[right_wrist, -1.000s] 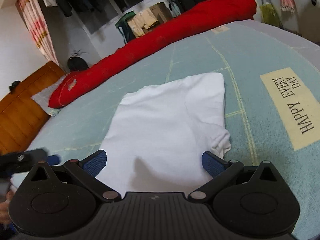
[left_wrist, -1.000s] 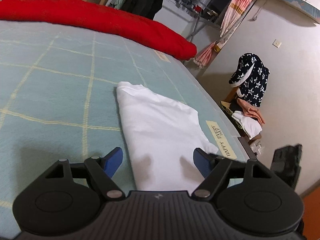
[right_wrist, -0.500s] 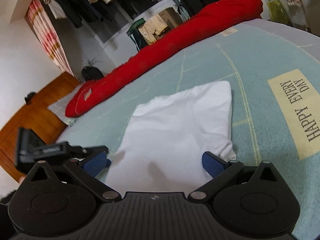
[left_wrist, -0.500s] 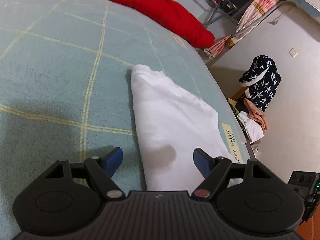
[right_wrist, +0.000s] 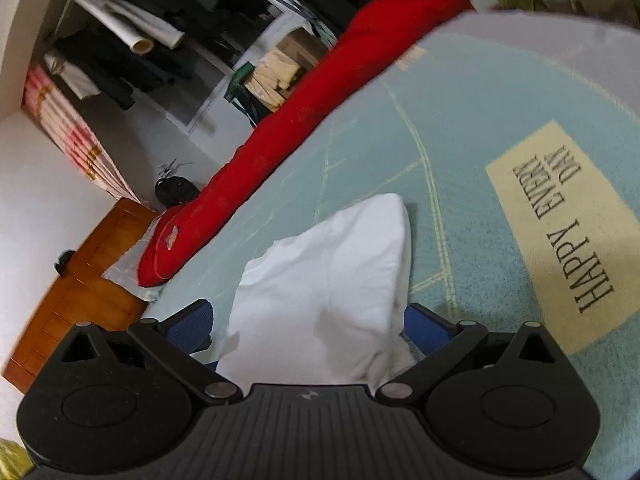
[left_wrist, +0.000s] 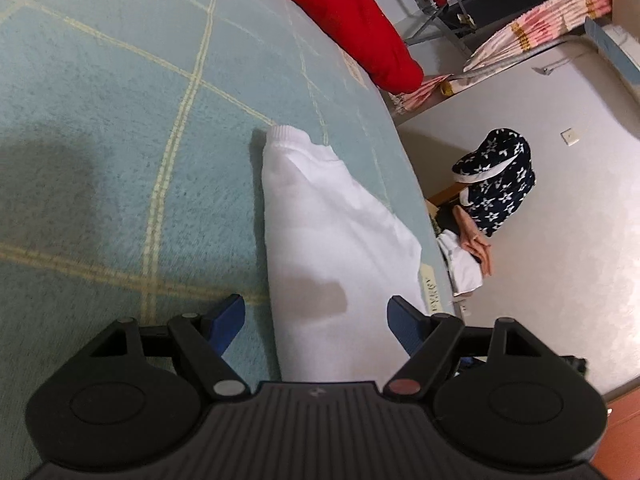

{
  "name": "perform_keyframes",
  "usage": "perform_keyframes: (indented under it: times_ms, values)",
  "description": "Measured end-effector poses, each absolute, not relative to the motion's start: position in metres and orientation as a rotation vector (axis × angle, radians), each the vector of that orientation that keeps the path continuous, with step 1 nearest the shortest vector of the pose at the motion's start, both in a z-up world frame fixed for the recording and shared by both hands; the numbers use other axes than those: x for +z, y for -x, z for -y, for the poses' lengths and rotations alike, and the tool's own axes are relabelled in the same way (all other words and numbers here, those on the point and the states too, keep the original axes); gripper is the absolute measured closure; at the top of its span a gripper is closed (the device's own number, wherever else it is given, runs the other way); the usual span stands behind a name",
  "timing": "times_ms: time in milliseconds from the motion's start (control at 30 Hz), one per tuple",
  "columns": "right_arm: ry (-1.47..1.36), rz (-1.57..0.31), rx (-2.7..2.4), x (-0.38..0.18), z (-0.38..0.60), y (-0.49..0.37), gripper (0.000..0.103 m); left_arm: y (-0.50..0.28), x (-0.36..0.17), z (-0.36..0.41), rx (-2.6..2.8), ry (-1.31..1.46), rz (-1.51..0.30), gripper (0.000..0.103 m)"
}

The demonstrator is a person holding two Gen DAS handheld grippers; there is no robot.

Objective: Fold clothes

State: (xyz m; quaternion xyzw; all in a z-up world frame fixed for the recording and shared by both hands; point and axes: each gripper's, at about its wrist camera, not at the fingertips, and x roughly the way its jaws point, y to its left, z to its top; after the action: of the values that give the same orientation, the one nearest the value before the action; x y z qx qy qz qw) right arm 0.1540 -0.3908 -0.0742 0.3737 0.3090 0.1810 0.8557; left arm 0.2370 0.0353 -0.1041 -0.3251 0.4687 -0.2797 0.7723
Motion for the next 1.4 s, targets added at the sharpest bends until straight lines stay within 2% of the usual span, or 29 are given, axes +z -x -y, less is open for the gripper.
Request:
perform_keyframes:
  times_ms: [233, 533, 800, 1133, 1400]
  values:
    - [-0.867, -0.825, 0.404, -0.096, 0.405, -0.204, 0.000, -0.260, -0.109, -0.022, -0.669, 0.701, -1.068, 0.024]
    - [-0.909, -0.878, 0.452, -0.106, 0.400, -0.244, 0.000, -0.272, -0.113, -0.009, -0.708, 0.697, -1.095, 0.023]
    - [-0.848, -0.960, 0.541, -0.102, 0.387, -0.210, 0.000, -0.234, -0.117, -0.020, -0.768, 0.692, -1.128, 0.023]
    - [-0.943, -0.935, 0.578, -0.108, 0.377, -0.246, 0.000, -0.259, -0.123, -0.003, -0.778, 0.705, -1.134, 0.022]
    - [-0.811, -0.963, 0.630, -0.103, 0.367, -0.223, 0.000, -0.251, -0.130, -0.012, -0.804, 0.708, -1.148, 0.024]
